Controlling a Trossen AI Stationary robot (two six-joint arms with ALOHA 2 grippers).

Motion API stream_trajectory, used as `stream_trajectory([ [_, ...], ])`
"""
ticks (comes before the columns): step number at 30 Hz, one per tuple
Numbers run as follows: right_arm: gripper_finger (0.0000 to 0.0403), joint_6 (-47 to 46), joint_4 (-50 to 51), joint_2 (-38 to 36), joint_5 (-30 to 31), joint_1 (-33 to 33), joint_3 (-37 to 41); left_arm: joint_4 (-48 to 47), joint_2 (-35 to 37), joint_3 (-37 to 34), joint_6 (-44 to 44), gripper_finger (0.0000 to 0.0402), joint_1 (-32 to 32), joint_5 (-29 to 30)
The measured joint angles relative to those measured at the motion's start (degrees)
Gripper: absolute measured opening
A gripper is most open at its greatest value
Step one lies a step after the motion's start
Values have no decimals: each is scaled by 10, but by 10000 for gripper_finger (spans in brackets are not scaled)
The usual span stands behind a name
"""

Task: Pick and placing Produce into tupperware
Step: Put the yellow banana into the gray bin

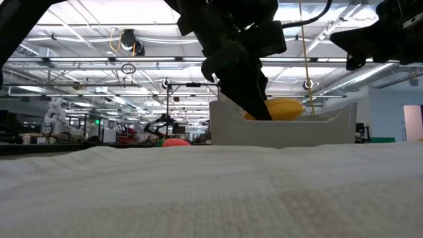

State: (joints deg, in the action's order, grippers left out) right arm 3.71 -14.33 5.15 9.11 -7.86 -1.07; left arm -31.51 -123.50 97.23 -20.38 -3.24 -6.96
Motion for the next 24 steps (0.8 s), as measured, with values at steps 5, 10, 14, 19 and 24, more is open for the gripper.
stream_trajectory([
  [5, 0, 0, 0, 0, -2, 0, 0, -1, -13, 0, -6, 159, 1, 15],
  [10, 0, 0, -4, 0, -2, 0, 1, -6, -24, 0, -17, 159, 1, 30],
  [14, 0, 0, -4, 0, -2, 0, 1, -9, -26, 0, -25, 159, 1, 31],
  [19, 0, 0, -4, 0, -2, 0, 1, -14, -33, 0, -37, 159, 0, 32],
  [24, 0, 0, -4, 0, -2, 0, 2, -12, -31, 0, -40, 159, 0, 32],
])
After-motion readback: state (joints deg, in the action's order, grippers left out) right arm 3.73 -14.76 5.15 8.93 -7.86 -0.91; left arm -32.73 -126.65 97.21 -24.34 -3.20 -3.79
